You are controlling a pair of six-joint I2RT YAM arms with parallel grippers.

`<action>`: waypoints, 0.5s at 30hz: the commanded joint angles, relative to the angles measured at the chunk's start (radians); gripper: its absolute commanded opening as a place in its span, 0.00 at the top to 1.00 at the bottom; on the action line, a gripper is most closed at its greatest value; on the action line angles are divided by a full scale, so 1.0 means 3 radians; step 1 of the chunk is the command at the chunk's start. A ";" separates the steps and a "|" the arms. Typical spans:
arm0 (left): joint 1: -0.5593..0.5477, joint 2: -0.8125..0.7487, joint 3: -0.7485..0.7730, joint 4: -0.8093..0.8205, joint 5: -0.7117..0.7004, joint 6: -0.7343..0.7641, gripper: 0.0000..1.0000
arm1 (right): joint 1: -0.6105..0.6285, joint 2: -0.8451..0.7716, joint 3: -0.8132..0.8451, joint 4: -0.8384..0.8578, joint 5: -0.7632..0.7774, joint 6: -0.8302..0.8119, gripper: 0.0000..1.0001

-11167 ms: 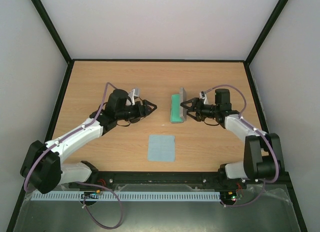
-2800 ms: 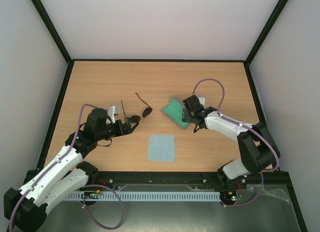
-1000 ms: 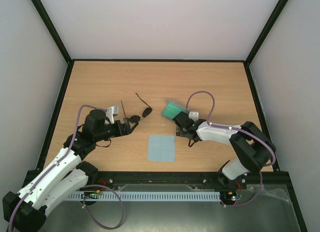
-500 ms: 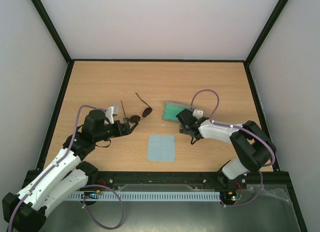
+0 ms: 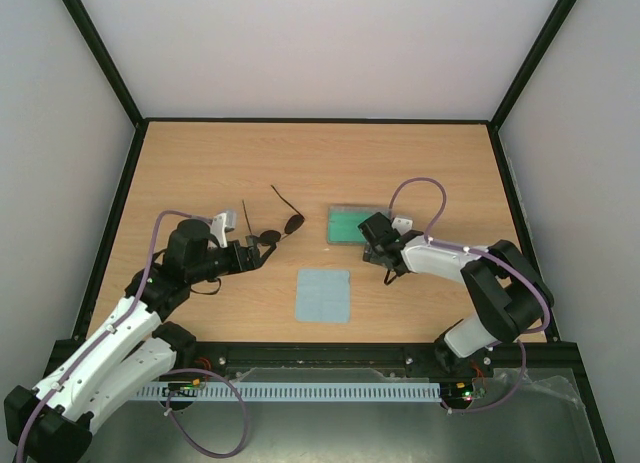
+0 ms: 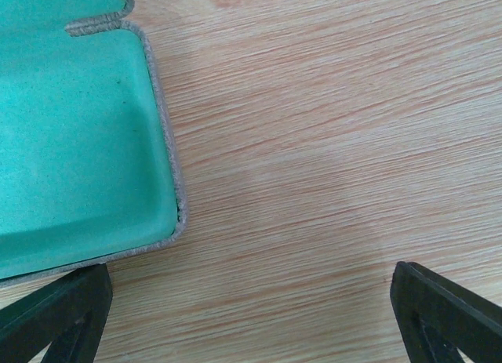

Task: Organize the sunglasses
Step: Adjust the sunglasses case at the center of the board, then fold the glasses cleaning cloth at the center of the board.

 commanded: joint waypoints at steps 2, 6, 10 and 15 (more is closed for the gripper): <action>0.0015 -0.0075 -0.0029 -0.0057 0.0036 -0.0003 0.00 | -0.0040 0.0048 -0.0067 -0.0156 0.0022 0.0042 0.01; 0.0015 -0.0103 -0.0033 -0.0063 0.0036 -0.0017 0.01 | -0.0060 0.0071 -0.0063 -0.0156 0.0003 0.0053 0.01; 0.0016 -0.0117 -0.0017 -0.0069 0.0033 -0.0024 0.00 | -0.0069 0.0052 -0.0095 -0.0141 -0.0019 0.0062 0.01; 0.0015 -0.0103 0.0003 -0.0058 0.0039 -0.0031 0.01 | -0.0072 -0.0059 -0.0155 -0.0138 -0.0049 0.0066 0.01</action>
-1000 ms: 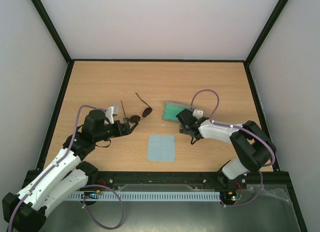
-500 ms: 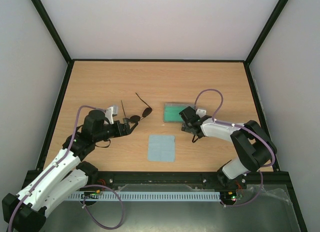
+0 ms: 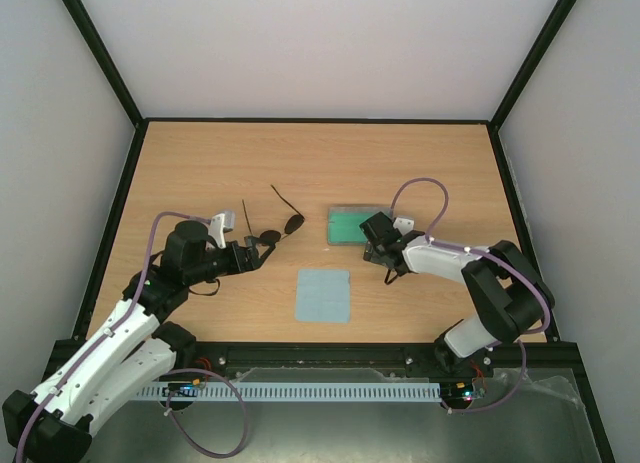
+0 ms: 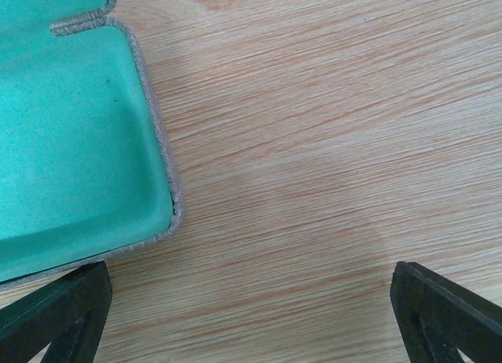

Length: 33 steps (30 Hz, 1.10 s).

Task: Organize the sunglasses
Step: Fold the glasses cleaning cloth at the center of the board.

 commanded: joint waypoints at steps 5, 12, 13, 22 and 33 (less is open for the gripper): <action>0.0015 0.0069 0.0086 -0.0027 0.0069 -0.0036 0.01 | 0.0018 -0.0622 -0.0292 -0.0221 -0.0353 0.0048 0.02; 0.0015 0.0063 0.0224 -0.0158 0.0063 -0.0028 0.01 | 0.0084 -0.1352 -0.0044 -0.0586 -0.0874 0.0069 0.01; 0.0015 0.0046 0.0243 -0.0214 0.0043 -0.0028 0.00 | 0.0088 -0.1436 0.0022 -0.0638 -0.0952 0.0078 0.02; 0.0015 0.0034 0.0455 -0.0966 -0.0228 -0.0019 0.01 | 0.0090 -0.1740 0.0677 -0.1078 -0.1568 0.0098 0.01; 0.0015 0.0193 0.0649 -0.1011 -0.0004 -0.0084 0.00 | -0.0028 -0.1450 0.1051 -0.1268 -0.2058 0.0141 0.01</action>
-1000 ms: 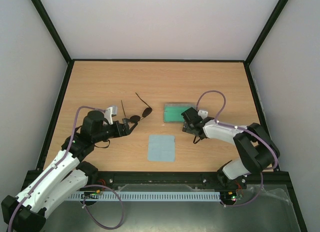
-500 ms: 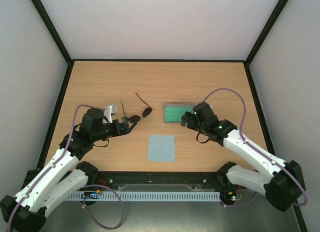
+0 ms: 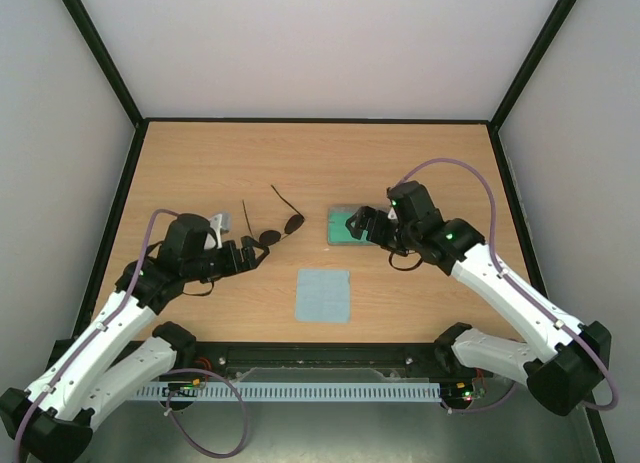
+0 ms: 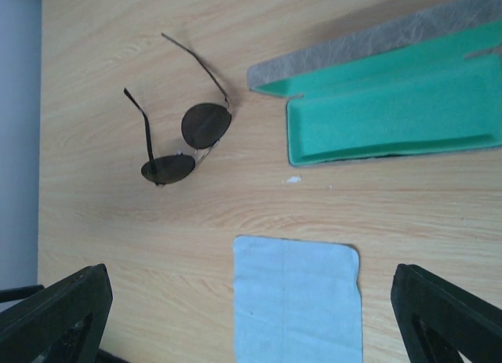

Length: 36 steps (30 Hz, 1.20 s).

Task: Organize the sunglasses
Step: Fold the glasses cleaning cloth at the center of the board.

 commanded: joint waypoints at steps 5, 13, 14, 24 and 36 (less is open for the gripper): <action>0.0015 -0.0056 0.0057 0.0218 0.0183 -0.0047 0.01 | -0.0102 -0.0064 0.0063 -0.0203 -0.0186 -0.0045 0.01; 0.0015 -0.0052 -0.0294 0.0491 0.0342 -0.0270 0.01 | -0.0102 -0.0076 -0.0074 -0.0200 -0.0618 -0.0210 0.01; 0.0015 -0.0021 -0.0281 0.0474 0.0310 -0.0257 0.00 | -0.0104 -0.0066 -0.0114 -0.0190 -0.0644 -0.0192 0.02; 0.0011 0.0104 -0.0220 0.0527 0.0361 -0.0263 0.00 | -0.0093 0.0269 -0.0672 0.0238 -0.0987 -0.0034 0.00; -0.0066 0.0349 -0.0274 0.0851 0.0360 -0.0370 0.00 | 0.0163 0.0463 -0.0714 0.0072 -0.0285 -0.0217 0.43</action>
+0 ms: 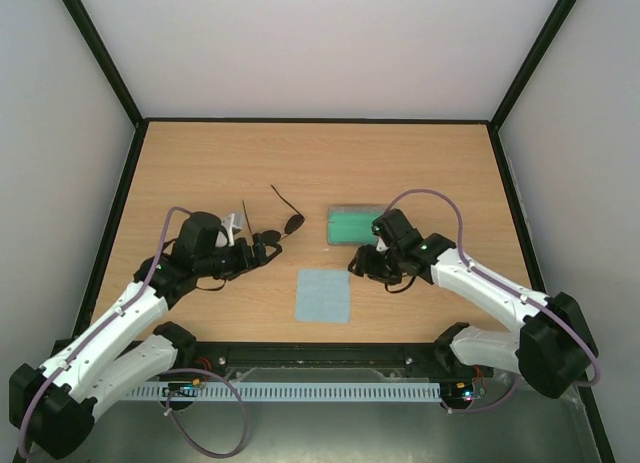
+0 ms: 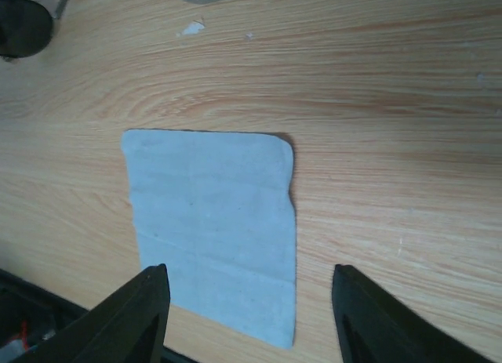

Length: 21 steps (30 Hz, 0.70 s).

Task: Organize the sunglasses
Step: Fold the glasses cleaning cloth at the center of the board.

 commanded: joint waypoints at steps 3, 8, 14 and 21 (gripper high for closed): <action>-0.0077 0.0171 0.0014 0.0252 0.0010 -0.0181 0.00 | 0.0201 0.0235 0.0283 -0.0364 0.0480 -0.0171 0.50; -0.0385 0.0321 0.0191 0.0306 -0.0229 -0.0088 0.00 | 0.0250 0.0113 0.0271 -0.0330 0.0503 -0.0167 0.50; -0.0667 0.0507 0.0381 0.0134 -0.0345 0.0071 0.00 | 0.0256 0.0135 0.0379 -0.0482 0.0391 -0.0344 0.49; -0.0804 0.0406 0.0317 -0.0027 -0.0595 0.0048 0.00 | 0.0256 0.0238 0.0411 -0.0462 0.0514 -0.0480 0.64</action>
